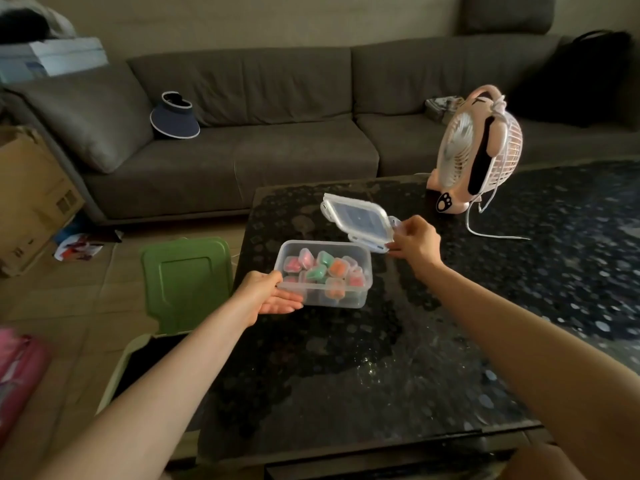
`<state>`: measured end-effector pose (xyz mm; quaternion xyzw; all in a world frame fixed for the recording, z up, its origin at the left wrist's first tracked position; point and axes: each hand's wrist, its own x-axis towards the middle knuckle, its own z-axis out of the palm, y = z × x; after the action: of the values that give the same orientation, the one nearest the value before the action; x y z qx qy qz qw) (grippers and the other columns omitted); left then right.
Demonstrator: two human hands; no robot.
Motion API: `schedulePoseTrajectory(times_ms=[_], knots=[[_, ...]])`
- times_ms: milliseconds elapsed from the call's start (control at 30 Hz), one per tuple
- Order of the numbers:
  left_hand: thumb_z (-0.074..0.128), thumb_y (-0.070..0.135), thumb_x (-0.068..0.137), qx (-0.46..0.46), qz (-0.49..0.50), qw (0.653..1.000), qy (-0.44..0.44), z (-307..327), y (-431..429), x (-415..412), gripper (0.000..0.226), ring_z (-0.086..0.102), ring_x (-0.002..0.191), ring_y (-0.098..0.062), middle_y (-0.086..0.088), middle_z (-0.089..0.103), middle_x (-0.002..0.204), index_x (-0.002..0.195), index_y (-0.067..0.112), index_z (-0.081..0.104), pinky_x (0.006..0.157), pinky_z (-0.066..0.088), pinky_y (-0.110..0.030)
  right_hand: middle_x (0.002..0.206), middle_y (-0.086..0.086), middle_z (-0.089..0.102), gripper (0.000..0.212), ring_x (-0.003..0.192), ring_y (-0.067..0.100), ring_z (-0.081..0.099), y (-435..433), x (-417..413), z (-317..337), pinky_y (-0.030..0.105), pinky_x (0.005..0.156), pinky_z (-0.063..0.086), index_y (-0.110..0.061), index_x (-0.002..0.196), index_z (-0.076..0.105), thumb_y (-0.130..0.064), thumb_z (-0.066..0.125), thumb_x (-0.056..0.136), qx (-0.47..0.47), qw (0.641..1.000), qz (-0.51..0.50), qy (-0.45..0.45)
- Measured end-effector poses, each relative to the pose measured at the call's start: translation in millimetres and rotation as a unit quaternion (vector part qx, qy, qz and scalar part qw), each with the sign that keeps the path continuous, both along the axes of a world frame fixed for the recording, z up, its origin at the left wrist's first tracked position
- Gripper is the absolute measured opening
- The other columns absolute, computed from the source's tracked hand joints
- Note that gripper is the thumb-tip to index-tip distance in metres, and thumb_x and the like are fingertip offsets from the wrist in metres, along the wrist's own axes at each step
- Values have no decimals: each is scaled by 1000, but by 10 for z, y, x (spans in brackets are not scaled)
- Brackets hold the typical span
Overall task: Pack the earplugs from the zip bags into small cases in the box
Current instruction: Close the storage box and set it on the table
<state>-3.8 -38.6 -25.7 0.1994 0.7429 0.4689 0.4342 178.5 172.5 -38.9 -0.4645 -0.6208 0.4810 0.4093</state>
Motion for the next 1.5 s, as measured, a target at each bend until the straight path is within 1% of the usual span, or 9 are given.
schedulePoseTrajectory(times_ms=[233, 400, 567, 700, 833, 967, 1133, 1367, 1500], knots=[[41, 27, 100, 16, 44, 997, -55, -118, 149, 237, 34, 71, 73, -24, -20, 71, 89, 103, -2, 60, 50, 56, -23, 82, -5, 68, 24, 80, 17, 67, -85, 92, 41, 42, 75, 58, -21, 73, 55, -10, 76, 76, 116, 993, 9, 1], [33, 47, 99, 10, 163, 982, 97, -181, 233, 82, 53, 43, 51, -12, -6, 61, 72, 102, 5, 65, 43, 29, -21, 95, 1, 71, 17, 89, 14, 69, -189, 43, 59, 34, 79, 58, -9, 81, 56, -7, 73, 79, 122, 988, 68, 64], [37, 57, 93, 178, 193, 963, -62, 69, 287, -23, 50, 55, 64, -11, 1, 64, 72, 82, 16, 63, 57, 40, -23, 101, 7, 71, 16, 95, 17, 69, -262, -4, 76, 34, 81, 57, 0, 82, 56, 0, 71, 78, 121, 974, 153, 113], [66, 40, 84, 175, 184, 962, -104, 73, 292, -137, 24, 48, 57, -7, 4, 56, 62, 76, 18, 64, 46, 37, -17, 104, 10, 70, 13, 98, 20, 68, -268, 21, 41, 36, 82, 57, -1, 80, 56, 8, 65, 79, 85, 973, 177, 118], [66, 30, 85, 83, 149, 985, -37, -50, 295, -108, 15, 48, 64, -9, 1, 58, 72, 82, 16, 63, 50, 37, -18, 113, 8, 67, 25, 112, 26, 60, -258, 22, -65, 37, 90, 53, -5, 81, 64, 10, 45, 84, -49, 974, 174, 138], [61, 34, 89, 30, 129, 990, 49, -208, 291, -26, 22, 50, 68, -12, -3, 56, 80, 89, 12, 59, 53, 39, -21, 132, 2, 57, 27, 116, 19, 53, -310, -22, -171, 30, 91, 46, -13, 108, 67, -9, 45, 93, -47, 981, 168, 85], [56, 32, 91, 25, 108, 990, 83, -245, 290, -17, 20, 55, 71, -15, -6, 59, 84, 89, 12, 56, 52, 40, -22, 151, -3, 33, 38, 134, 20, 38, -329, -92, -262, 36, 102, 44, -22, 124, 57, -4, 54, 91, -28, 984, 176, 7], [59, 30, 89, 2, 80, 993, 85, -229, 255, -85, 19, 58, 73, -15, -6, 63, 86, 86, 11, 60, 56, 44, -21, 137, 9, 49, 42, 108, 15, 53, -416, -65, -268, 22, 80, 49, -21, 133, 51, -15, 58, 92, -38, 989, 138, -29], [65, 32, 85, 8, 104, 980, 172, -292, 293, -94, 38, 62, 90, -20, -10, 62, 112, 114, 9, 55, 67, 52, -29, 134, 9, 54, 53, 114, 21, 56, -447, -58, -222, 22, 82, 42, -10, 137, 46, -24, 64, 89, -21, 992, 78, -94]])
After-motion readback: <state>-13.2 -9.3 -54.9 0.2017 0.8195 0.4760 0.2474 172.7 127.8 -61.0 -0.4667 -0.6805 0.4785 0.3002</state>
